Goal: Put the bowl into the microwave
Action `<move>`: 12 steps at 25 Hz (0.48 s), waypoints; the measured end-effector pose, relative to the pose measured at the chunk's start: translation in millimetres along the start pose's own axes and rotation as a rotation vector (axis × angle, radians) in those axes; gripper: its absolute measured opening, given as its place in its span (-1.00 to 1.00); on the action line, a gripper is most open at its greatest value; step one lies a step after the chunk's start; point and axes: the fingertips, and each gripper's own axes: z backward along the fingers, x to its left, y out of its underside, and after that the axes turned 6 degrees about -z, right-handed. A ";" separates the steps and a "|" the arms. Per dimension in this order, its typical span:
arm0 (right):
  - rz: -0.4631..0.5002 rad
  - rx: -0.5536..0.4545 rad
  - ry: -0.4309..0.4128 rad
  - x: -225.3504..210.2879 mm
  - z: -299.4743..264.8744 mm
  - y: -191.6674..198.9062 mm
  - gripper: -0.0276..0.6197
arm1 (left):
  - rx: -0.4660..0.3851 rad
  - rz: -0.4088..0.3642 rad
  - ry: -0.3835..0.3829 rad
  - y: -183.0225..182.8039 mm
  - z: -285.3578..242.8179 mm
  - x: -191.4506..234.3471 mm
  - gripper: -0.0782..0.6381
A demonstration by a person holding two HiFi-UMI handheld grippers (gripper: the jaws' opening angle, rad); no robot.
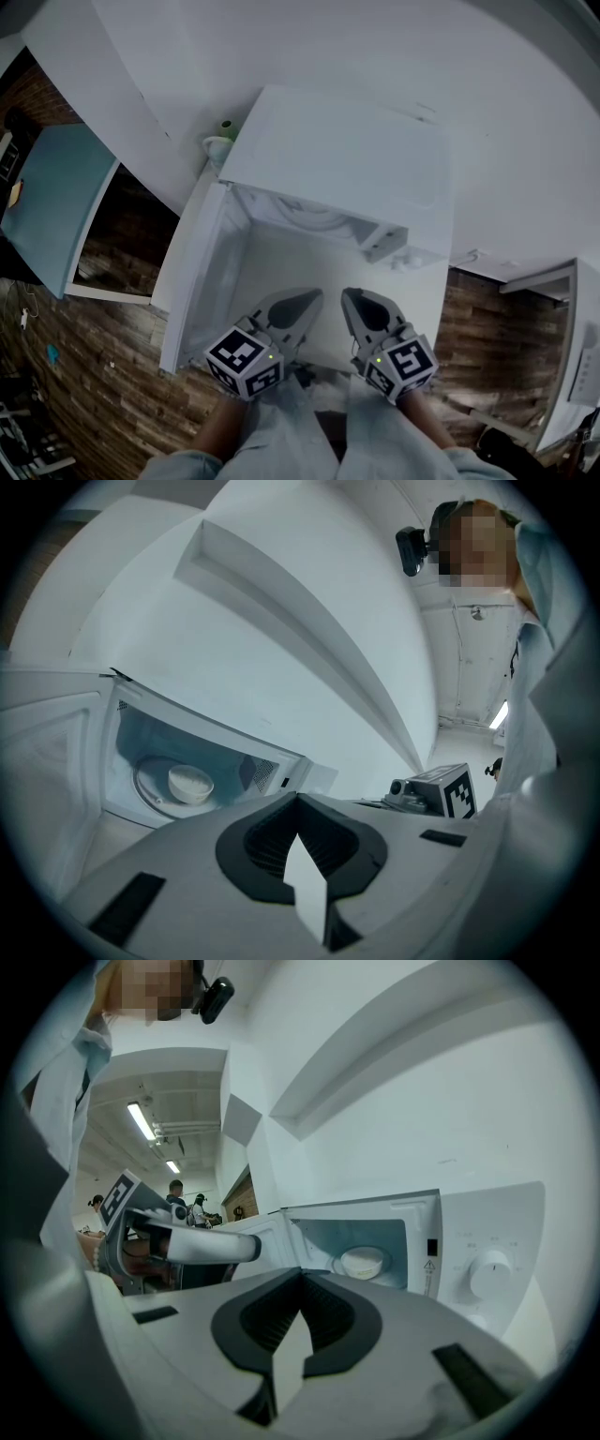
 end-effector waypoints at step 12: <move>-0.007 0.008 -0.009 3.6 -1.2 5.0 -0.91 | -0.006 0.029 0.002 2.4 2.3 1.0 -0.79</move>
